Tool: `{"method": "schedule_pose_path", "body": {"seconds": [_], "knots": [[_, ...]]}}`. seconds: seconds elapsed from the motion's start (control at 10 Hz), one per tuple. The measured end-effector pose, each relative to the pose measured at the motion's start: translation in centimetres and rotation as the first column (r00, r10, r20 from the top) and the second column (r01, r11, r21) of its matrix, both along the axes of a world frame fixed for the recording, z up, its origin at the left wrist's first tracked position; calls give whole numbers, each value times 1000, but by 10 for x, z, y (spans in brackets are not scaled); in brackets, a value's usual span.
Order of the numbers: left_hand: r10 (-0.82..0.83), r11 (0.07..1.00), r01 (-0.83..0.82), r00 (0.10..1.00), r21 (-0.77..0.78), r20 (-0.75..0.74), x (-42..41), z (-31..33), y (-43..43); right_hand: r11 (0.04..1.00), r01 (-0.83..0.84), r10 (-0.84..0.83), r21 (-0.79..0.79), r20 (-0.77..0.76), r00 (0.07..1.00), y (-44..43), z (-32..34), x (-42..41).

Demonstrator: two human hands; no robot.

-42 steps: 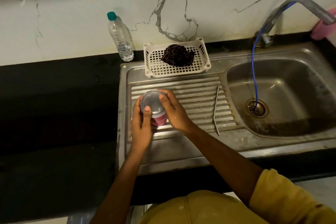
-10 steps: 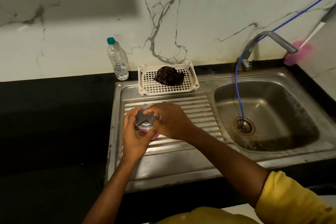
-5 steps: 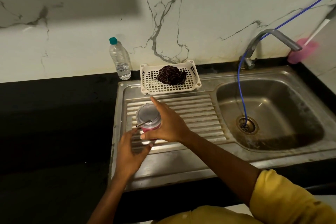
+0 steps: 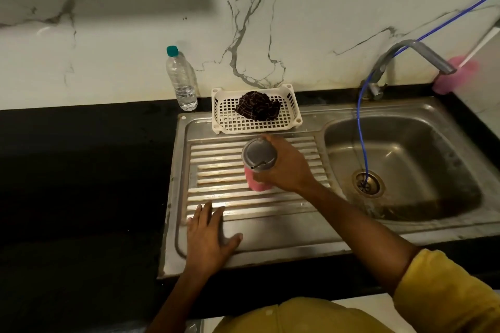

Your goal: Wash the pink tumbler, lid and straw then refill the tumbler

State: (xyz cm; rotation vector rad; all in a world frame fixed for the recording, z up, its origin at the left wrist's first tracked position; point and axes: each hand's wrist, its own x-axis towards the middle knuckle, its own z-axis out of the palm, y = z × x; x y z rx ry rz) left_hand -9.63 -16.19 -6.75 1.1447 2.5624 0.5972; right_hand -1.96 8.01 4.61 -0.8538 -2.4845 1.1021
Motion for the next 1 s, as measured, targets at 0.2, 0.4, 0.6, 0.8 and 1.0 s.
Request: {"method": "schedule_pose_path", "body": {"seconds": [0.2,0.4,0.6,0.8,1.0], "knots": [[-15,1000,15,1000,27,8,1,-1,-5,997,57,-57,-56,3,998,34,6,26],[1,1000,-2,999,15,42,3,2,-3,994,25,-28,-104,-18,999,47,1,30],[50,999,-50,997,-18,55,6,9,4,990,-93,87,-109,-57,995,54,-4,31],[94,993,-87,991,-75,91,22,15,8,967,-214,211,-137,-34,977,70,-8,37],[111,994,-112,992,12,53,68,12,17,929,-198,162,-311,-139,977,80,-11,67]]}}
